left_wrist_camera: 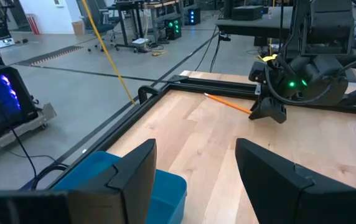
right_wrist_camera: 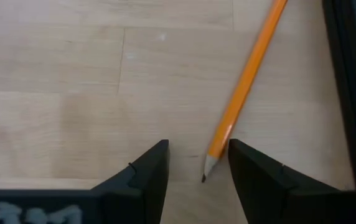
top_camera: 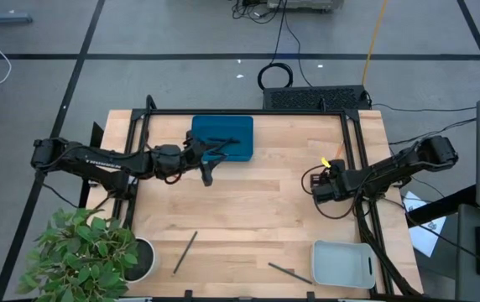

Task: Sort pens & pencils
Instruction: Put the yellow pencil into the gray bin

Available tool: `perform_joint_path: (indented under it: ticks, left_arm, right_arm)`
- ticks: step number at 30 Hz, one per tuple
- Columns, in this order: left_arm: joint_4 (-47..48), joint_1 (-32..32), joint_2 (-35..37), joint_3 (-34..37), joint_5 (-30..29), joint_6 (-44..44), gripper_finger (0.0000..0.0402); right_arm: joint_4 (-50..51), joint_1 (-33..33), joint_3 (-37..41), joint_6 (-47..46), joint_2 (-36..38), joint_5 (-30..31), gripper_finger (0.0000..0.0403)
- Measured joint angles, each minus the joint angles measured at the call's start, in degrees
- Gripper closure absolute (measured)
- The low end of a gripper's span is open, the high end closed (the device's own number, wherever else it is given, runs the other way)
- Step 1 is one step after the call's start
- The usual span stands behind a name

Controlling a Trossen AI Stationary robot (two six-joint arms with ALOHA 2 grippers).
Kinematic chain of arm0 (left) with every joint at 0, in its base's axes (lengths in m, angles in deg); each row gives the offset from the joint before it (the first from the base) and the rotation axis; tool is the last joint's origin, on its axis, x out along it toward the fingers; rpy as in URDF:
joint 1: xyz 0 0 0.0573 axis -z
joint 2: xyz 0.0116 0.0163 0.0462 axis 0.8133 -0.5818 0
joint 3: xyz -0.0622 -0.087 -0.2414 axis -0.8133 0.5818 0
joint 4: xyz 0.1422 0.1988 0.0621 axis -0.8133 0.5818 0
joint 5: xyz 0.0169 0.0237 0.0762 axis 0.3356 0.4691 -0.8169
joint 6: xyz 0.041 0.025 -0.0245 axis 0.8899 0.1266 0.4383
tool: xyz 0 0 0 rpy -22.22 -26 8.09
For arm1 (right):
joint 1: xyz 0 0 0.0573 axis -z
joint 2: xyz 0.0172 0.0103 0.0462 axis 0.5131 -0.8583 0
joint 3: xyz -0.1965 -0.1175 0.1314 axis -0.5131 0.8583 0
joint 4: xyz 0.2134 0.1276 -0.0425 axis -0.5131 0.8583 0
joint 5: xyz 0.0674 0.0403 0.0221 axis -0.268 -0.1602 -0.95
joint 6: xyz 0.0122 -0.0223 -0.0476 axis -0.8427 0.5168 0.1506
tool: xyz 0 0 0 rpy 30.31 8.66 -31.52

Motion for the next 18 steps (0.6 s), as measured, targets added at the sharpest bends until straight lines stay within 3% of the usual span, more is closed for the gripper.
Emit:
perform_joint_path:
  ticks: [12, 18]
  left_arm:
    - [0.37, 0.0, 0.0, 0.0, 0.02, -0.24, 0.0176]
    - [0.31, 0.0, 0.0, 0.0, 0.02, -0.31, 0.0176]
  right_arm:
    - [-0.47, 0.02, 0.04, 1.73, -0.02, -1.16, 0.0389]
    - [-0.82, 0.02, 0.04, 3.86, -0.02, -1.38, 0.0393]
